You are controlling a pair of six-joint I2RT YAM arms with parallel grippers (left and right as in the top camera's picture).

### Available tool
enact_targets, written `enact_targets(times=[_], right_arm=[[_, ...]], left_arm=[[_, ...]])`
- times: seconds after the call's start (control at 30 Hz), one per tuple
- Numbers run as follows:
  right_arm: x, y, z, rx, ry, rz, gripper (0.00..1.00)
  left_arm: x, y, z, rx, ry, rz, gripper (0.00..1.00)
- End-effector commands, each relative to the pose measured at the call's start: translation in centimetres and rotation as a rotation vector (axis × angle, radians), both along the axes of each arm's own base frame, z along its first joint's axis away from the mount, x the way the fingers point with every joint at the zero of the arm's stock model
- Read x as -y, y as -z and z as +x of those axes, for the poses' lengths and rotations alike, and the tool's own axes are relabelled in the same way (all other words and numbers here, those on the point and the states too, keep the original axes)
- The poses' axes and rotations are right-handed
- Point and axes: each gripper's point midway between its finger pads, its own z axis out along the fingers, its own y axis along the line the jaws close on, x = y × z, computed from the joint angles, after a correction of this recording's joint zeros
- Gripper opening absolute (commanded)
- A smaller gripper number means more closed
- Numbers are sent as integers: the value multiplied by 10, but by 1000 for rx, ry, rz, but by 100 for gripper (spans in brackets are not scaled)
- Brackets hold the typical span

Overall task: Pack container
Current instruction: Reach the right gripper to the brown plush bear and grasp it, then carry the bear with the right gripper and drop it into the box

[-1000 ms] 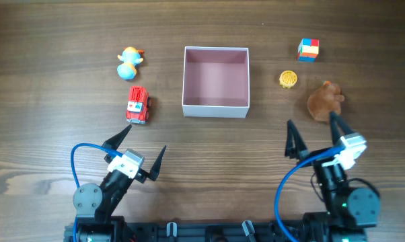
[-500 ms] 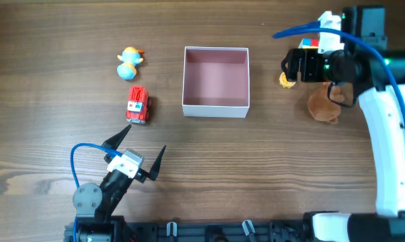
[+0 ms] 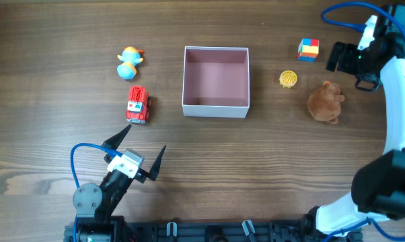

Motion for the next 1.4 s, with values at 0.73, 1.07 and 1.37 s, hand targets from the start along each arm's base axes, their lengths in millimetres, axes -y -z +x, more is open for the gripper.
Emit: enact_targets(times=[0.73,1.07,1.37], right_arm=[[-9,148,-16,-400,192,160,40],[-22,71,-6,-214,158,216,28],[-152,-94,5,253,-187,390,29]], left_arm=[[0,0,0,11,1,13,100],[0,0,0,11,1,13,100],[0,0,0,11,1,13,100]])
